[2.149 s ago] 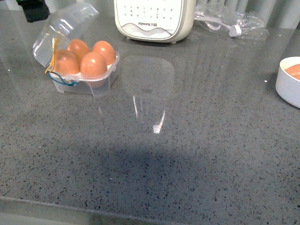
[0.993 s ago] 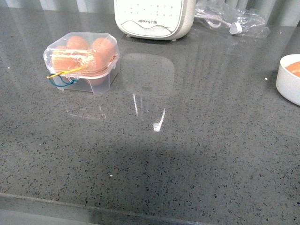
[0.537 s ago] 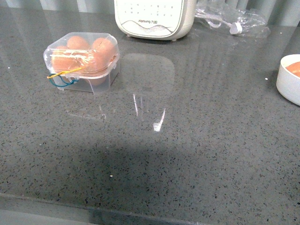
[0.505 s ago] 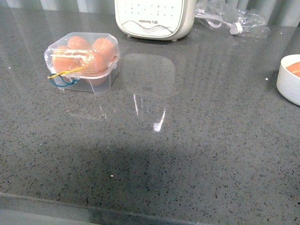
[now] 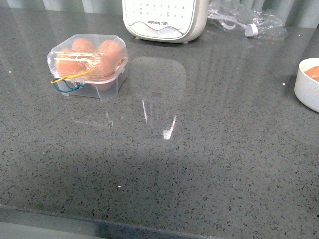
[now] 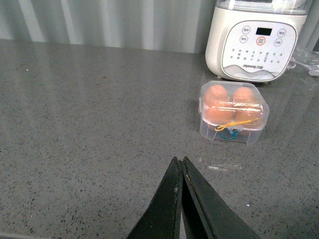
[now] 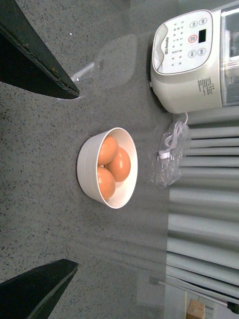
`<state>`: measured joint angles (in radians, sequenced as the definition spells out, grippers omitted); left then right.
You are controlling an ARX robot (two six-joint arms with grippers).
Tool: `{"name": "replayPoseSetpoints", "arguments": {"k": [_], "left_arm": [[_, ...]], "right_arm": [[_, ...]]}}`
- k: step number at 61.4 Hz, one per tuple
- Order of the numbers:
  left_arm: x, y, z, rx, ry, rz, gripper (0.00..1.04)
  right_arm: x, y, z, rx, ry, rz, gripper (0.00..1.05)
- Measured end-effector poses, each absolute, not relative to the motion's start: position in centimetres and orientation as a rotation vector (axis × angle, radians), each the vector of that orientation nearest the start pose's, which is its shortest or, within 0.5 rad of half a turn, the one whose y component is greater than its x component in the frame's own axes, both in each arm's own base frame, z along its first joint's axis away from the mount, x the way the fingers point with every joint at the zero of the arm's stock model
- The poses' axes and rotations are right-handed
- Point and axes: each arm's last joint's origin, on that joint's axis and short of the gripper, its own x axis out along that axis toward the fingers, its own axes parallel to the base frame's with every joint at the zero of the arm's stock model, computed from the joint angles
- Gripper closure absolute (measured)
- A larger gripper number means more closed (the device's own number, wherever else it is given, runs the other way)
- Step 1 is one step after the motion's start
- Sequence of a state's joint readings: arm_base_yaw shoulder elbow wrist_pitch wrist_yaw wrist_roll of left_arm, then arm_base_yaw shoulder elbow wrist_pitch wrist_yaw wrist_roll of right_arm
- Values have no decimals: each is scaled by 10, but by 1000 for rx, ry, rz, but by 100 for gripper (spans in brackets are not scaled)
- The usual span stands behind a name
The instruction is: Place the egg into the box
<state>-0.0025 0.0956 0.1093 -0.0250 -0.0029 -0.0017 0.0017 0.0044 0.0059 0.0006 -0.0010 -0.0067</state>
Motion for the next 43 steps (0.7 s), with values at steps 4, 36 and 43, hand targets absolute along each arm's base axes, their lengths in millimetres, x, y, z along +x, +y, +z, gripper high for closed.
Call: {"name": "replayPoseSetpoints", "arguments": {"k": [4,36,43], "left_arm": [[98,0,188,-2,7,0,101],[97,0,172,-2,-14,-1,101],[96,0,173,-2,-22,-1,101]], "right_arm": [[98,0,165,-7,-2,3,7],[98,0,165,-7,-2,2,7],[98,0,165,-7,-2,3,7]]}}
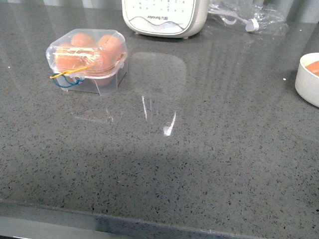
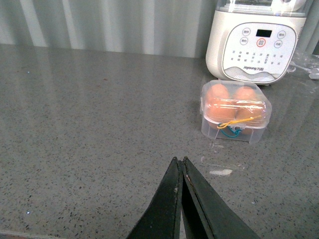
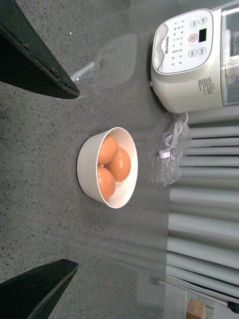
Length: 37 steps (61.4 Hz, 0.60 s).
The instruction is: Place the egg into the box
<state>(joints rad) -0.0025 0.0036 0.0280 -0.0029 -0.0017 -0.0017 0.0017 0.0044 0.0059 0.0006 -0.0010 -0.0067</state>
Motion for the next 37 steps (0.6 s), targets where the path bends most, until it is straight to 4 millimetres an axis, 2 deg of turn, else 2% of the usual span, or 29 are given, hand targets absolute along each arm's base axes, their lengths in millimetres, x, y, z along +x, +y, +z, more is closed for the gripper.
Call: {"name": "replayPoseSetpoints", "arguments": {"k": [17,22,27,37], "left_arm": [[96,0,173,-2,-22,0,101],[96,0,173,-2,-22,0,88],[96,0,173,-2,-22,0,68],[96,0,173,-2,-22,0,40]], "right_arm": [[98,0,165,-7,-2,2,7],[98,0,165,-7,-2,2,7],[98,0,165,-7,-2,2,7],[98,0,165,-7,-2,2,7]]}}
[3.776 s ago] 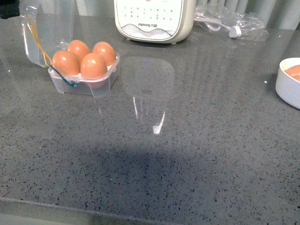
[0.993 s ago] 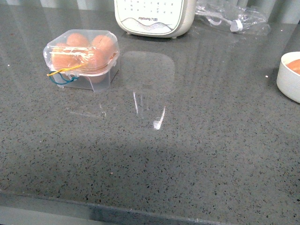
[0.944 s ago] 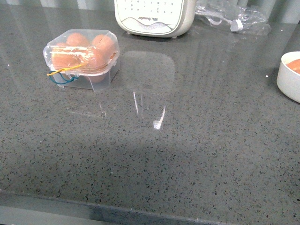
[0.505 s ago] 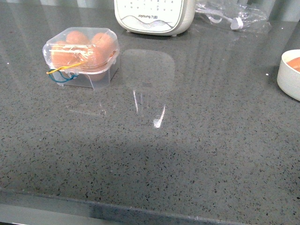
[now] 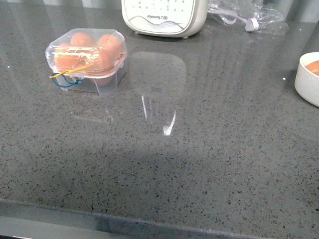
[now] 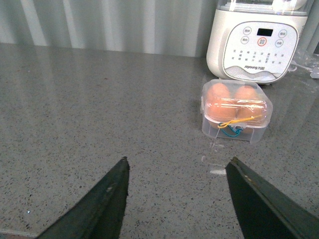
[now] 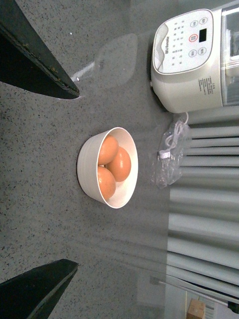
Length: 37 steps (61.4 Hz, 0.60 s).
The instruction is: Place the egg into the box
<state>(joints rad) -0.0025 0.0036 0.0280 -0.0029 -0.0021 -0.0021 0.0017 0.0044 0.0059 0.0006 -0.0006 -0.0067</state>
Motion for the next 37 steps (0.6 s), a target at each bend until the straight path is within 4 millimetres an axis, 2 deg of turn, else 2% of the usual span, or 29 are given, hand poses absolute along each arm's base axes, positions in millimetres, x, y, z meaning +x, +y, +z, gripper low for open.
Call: {"name": "replayPoseSetpoints", "arguments": {"k": [12,14,37], "left_arm": [[96,0,173,-2,-22,0,8],[96,0,173,-1,-22,0,5],[96,0,173,-2,-22,0,7]], "right_arm": [[98,0,165,-7,-2,2,7],[98,0,165,-7,-2,2,7],[98,0,165,-7,-2,2,7]]}}
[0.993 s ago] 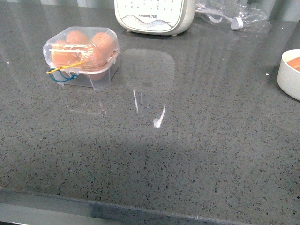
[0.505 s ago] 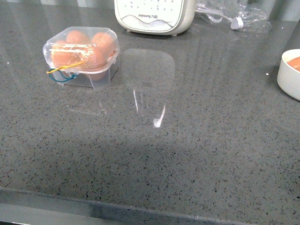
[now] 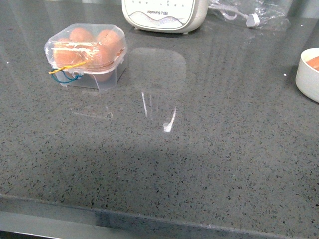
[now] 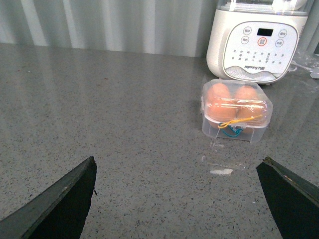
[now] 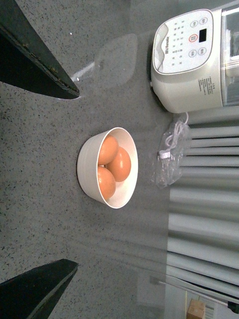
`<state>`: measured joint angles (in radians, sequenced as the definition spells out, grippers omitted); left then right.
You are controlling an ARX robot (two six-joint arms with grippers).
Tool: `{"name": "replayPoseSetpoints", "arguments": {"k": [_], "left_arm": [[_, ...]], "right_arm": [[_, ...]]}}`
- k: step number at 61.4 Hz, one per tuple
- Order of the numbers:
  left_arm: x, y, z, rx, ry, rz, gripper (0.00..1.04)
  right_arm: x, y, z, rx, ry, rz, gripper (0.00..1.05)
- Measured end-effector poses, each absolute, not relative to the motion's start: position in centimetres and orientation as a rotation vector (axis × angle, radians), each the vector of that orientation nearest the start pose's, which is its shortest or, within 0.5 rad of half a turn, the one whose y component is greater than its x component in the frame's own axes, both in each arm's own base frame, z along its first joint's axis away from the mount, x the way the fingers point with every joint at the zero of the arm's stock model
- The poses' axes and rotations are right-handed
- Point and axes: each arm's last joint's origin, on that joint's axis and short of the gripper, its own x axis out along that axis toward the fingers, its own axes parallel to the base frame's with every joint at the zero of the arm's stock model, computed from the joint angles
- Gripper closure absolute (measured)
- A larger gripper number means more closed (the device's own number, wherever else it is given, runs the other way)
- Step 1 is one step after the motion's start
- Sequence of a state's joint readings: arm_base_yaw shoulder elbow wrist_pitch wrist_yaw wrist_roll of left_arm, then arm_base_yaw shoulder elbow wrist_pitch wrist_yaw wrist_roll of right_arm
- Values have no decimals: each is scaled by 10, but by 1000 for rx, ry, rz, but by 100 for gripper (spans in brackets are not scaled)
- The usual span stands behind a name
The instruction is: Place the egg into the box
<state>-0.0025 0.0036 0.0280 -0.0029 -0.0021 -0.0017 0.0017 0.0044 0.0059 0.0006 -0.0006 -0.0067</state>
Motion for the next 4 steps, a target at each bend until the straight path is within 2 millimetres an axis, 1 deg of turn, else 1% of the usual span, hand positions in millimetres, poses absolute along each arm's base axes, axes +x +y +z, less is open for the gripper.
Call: {"name": "replayPoseSetpoints", "arguments": {"k": [4], "left_arm": [[96,0,173,-2,-22,0,7]], "right_arm": [[98,0,165,-7,-2,2,7]]}}
